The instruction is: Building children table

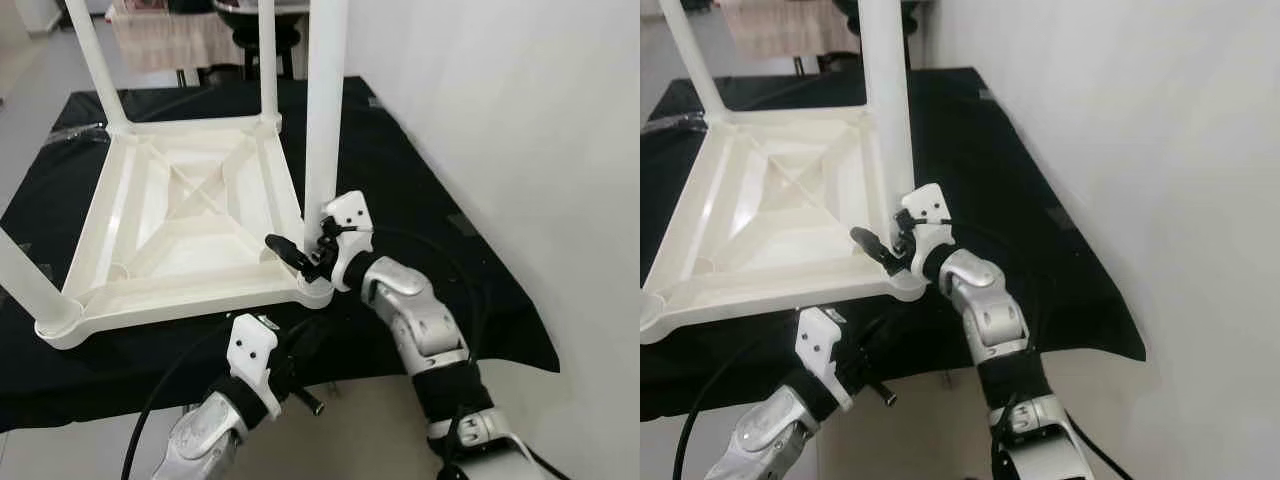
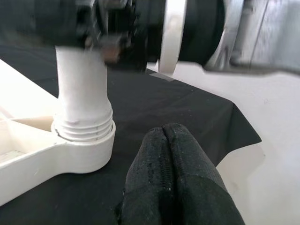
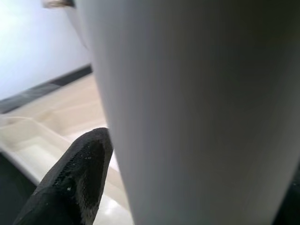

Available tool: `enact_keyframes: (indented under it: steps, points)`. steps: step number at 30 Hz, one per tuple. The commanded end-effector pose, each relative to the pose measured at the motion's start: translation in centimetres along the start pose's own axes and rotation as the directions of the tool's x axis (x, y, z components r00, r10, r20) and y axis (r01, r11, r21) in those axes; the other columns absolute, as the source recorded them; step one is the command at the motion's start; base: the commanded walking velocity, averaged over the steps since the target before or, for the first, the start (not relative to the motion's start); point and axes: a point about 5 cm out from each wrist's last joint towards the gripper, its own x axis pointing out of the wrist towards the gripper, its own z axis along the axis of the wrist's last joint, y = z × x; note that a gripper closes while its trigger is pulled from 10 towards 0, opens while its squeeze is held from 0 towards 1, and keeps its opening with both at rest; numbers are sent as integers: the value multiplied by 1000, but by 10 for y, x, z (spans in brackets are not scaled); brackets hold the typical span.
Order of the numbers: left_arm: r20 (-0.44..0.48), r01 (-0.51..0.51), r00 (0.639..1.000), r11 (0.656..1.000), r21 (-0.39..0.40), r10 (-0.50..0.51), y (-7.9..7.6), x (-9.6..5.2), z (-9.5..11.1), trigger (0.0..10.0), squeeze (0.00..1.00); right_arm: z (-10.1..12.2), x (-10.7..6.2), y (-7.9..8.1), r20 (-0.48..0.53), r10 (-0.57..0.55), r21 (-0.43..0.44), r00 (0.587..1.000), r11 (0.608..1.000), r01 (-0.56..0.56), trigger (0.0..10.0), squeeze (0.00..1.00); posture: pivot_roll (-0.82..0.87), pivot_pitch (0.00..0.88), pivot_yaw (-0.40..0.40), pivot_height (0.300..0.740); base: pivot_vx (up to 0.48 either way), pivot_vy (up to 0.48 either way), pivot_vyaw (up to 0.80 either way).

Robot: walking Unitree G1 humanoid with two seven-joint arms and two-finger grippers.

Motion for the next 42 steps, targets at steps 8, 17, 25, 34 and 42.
enact_keyframes:
  steps: [8, 17, 25, 34, 42]
  points:
    - [-15, -2, 1000, 1000, -10, 2, 1, -1, -6, 10000, 0, 33, -1, -3, -9, 477, -158, 879, 867, -472, 10000, 0, 65, 95, -70, 740, 0, 0, 0]
    - [-18, -3, 1000, 1000, -7, 3, 1, -1, -9, 10000, 0, 35, 8, -14, -12, 525, -96, 851, 847, -523, 0, 0, 75, 90, -74, 740, 0, 0, 0]
    - [-18, 1, 1000, 1000, -7, -1, 0, -2, -9, 10000, 0, 16, -2, -22, 108, 350, -29, 930, 937, -349, 0, 0, 75, 100, -62, 740, 0, 0, 0]
    - [-22, 2, 1000, 1000, 1, -2, -1, -6, -7, 10000, 0, -49, -18, -7, -94, -259, -48, 961, 966, 255, 0, 0, 99, 104, -68, 740, 0, 0, 0]
    - [-22, 1, 1000, 1000, 1, -1, 1, -5, -6, 10000, 0, -54, -24, 6, -151, -427, -34, 892, 904, 427, 0, 0, 83, 91, -58, 740, 0, 0, 0]
